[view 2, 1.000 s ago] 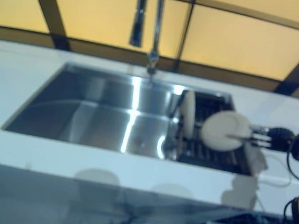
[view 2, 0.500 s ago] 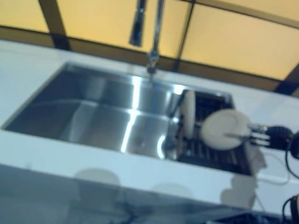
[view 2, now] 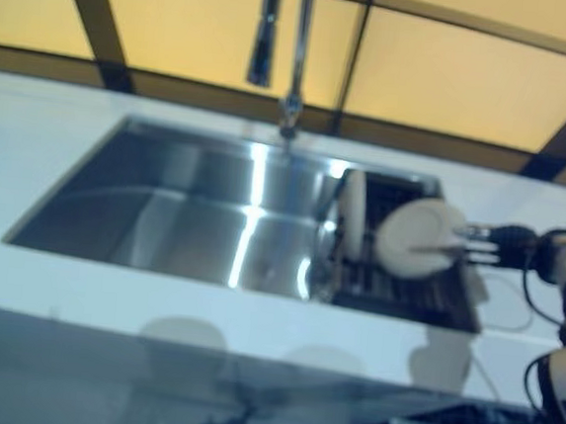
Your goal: Take plates into dishwasher
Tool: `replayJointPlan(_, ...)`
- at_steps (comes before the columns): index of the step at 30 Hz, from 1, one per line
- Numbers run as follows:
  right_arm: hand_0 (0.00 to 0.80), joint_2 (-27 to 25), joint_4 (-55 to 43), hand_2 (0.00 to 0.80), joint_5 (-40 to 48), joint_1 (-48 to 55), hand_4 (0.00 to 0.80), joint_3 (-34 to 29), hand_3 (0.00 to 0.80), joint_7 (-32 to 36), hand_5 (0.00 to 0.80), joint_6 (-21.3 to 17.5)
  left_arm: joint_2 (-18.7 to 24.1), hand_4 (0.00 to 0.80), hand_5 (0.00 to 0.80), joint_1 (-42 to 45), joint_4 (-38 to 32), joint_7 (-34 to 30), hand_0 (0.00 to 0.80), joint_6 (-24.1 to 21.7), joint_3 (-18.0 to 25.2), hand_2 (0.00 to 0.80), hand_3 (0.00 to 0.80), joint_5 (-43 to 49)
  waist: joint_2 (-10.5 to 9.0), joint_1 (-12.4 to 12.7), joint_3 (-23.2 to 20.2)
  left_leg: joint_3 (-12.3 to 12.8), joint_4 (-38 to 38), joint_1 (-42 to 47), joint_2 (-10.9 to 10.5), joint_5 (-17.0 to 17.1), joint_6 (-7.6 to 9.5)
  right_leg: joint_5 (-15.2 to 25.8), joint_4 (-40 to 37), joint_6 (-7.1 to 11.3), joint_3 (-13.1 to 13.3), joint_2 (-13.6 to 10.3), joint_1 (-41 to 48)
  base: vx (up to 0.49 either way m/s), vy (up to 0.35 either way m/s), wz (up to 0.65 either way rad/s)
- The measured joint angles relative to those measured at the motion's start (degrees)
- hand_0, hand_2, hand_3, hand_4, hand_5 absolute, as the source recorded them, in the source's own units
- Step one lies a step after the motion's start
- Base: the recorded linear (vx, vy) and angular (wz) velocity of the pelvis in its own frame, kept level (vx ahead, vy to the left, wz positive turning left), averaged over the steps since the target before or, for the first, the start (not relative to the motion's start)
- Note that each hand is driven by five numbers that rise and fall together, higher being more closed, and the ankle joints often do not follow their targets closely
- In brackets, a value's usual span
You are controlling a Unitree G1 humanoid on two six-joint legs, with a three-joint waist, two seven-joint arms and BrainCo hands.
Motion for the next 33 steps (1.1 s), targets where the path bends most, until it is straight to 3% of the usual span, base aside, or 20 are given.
replayJointPlan(4, 0.000, 1.0, 0.0, 0.000, 0.0, -1.2, 0.000, 0.2, 0.000, -0.9, 0.000, -0.1, -0.2, 0.000, 0.000, 0.0, 0.1, 0.2, 0.000, -0.1, 0.0, 0.000, 0.000, -0.8, 0.01, 0.0, 0.0, -0.5, 0.0, -0.1, 0.0, 0.1, -0.08, 0.0, 0.0, -0.02, -0.4, 0.0, 0.1, 0.005, 0.022, 0.06)
replayJointPlan(6, 0.436, 1.2, 0.0, 0.436, 0.0, -1.5, 0.436, 0.5, 0.436, -1.5, 0.436, -0.1, -0.3, 0.000, 0.000, 0.0, 0.0, 0.5, 0.000, -0.1, 0.0, 0.000, 0.000, -0.9, 0.01, 0.0, 0.0, -0.8, 0.0, -0.1, 0.0, 0.1, -0.14, -0.1, 0.0, -0.08, -0.8, 0.0, 0.1, 0.009, 0.012, 0.09)
replayJointPlan(7, 0.690, 1.3, 0.0, 0.690, 0.0, -2.0, 0.690, 0.9, 0.690, -2.5, 0.690, -0.1, -0.6, 0.000, 0.000, 0.0, 0.0, 0.6, 0.000, -0.1, 0.0, 0.000, 0.000, -1.3, 0.02, 0.1, 0.0, -0.9, 0.0, -0.2, 0.0, 0.1, -0.18, -0.1, -0.1, -0.10, -0.9, 0.0, 0.1, 0.018, 0.008, 0.05)
replayJointPlan(8, 0.800, 1.3, 0.0, 0.800, 0.0, -2.3, 0.800, 0.9, 0.800, -3.0, 0.800, -0.1, -0.7, 0.000, 0.000, 0.0, 0.1, 0.7, 0.000, -0.1, 0.0, 0.000, 0.000, -1.3, 0.02, 0.2, 0.0, -1.0, 0.0, -0.2, 0.0, 0.1, -0.20, -0.1, -0.1, -0.11, -0.9, 0.0, 0.1, 0.000, 0.000, 0.00)
replayJointPlan(19, 0.800, 4.9, 0.0, 0.800, -0.5, -2.6, 0.800, 3.9, 0.800, -4.0, 0.800, -1.1, -1.6, 0.000, 0.000, -0.1, 0.0, 1.0, 0.000, -0.8, 0.0, 0.000, 0.000, -1.3, 0.31, 3.1, 0.2, -1.3, 0.1, -0.5, -0.1, 0.5, -0.19, -0.1, 0.0, -0.13, -1.1, -0.1, -0.3, 0.000, 0.001, 0.02)
replayJointPlan(33, 0.800, 5.0, 0.1, 0.800, -0.4, -3.0, 0.800, 3.9, 0.800, -7.2, 0.800, -2.4, -1.5, 0.000, 0.000, 0.0, -0.5, 1.0, 0.000, -1.0, 0.0, 0.000, 0.000, -1.3, 0.10, 3.0, 0.3, -1.6, 0.0, -0.6, -0.2, 0.8, -0.17, -0.1, 0.0, -0.12, -1.3, -0.2, -0.3, 0.001, -0.001, 0.02)
